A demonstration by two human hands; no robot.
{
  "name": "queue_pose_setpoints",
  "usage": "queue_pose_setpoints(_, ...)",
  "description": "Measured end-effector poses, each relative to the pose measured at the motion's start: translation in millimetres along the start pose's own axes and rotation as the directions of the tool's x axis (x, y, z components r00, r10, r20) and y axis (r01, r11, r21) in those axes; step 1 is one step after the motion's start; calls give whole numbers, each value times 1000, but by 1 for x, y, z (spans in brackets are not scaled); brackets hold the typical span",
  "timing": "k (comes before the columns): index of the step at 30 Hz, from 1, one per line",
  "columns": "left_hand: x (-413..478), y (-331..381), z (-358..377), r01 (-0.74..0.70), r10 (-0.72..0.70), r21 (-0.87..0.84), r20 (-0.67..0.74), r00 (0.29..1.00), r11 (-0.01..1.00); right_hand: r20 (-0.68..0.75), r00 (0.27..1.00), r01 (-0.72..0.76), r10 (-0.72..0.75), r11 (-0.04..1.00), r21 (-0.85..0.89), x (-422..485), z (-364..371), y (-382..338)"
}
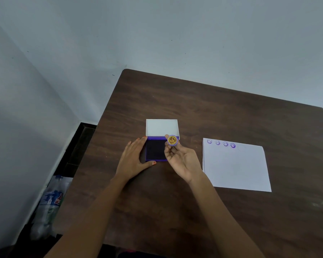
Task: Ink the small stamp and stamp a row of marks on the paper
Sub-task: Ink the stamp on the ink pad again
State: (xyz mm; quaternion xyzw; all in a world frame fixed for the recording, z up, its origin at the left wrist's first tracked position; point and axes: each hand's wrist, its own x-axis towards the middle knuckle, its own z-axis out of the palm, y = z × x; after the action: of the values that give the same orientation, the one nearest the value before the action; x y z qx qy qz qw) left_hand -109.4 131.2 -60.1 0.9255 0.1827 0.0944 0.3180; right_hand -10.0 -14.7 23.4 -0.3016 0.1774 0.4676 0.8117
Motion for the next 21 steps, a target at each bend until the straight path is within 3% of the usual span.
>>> queue_pose_setpoints(4, 0, 0, 1, 0, 0, -4, -11, 1000, 1000, -67, 996, 58, -64, 995, -82, 4, -9, -4)
queue_pose_setpoints(6, -1, 0, 1, 0, 0, -4, -12, 1000, 1000, -118, 981, 122, -155, 960, -253, 8, -16, -9)
queue_pose_setpoints(7, -1, -1, 1, 1, -1, -3, -5, 1000, 1000, -146, 964, 144, -224, 894, -425, 10, -20, -13)
queue_pose_setpoints(8, -1, -1, 1, 2, -2, -2, 3, 1000, 1000, -159, 936, 141, -314, 749, -648, 12, -24, -16)
queue_pose_setpoints(9, -1, -1, 1, 1, -1, -3, 6, 1000, 1000, -131, 901, 118, -413, 526, -842, 13, -28, -18)
queue_pose_setpoints(11, -1, -2, 0, -1, 1, -6, 6, 1000, 1000, 39, 840, 118, -542, 111, -987, 15, -32, -20)
queue_pose_setpoints(12, -1, -2, 0, -2, 2, -7, 6, 1000, 1000, 121, 823, 140, -554, -9, -990, 16, -31, -20)
queue_pose_setpoints(16, 0, -2, 2, -6, 6, -4, 1, 1000, 1000, 223, 861, 116, -457, -250, -961, 23, -21, -14)
queue_pose_setpoints(21, -1, -2, 2, -16, 16, -2, -3, 1000, 1000, 262, 894, 134, -362, -343, -930, 30, -6, -3)
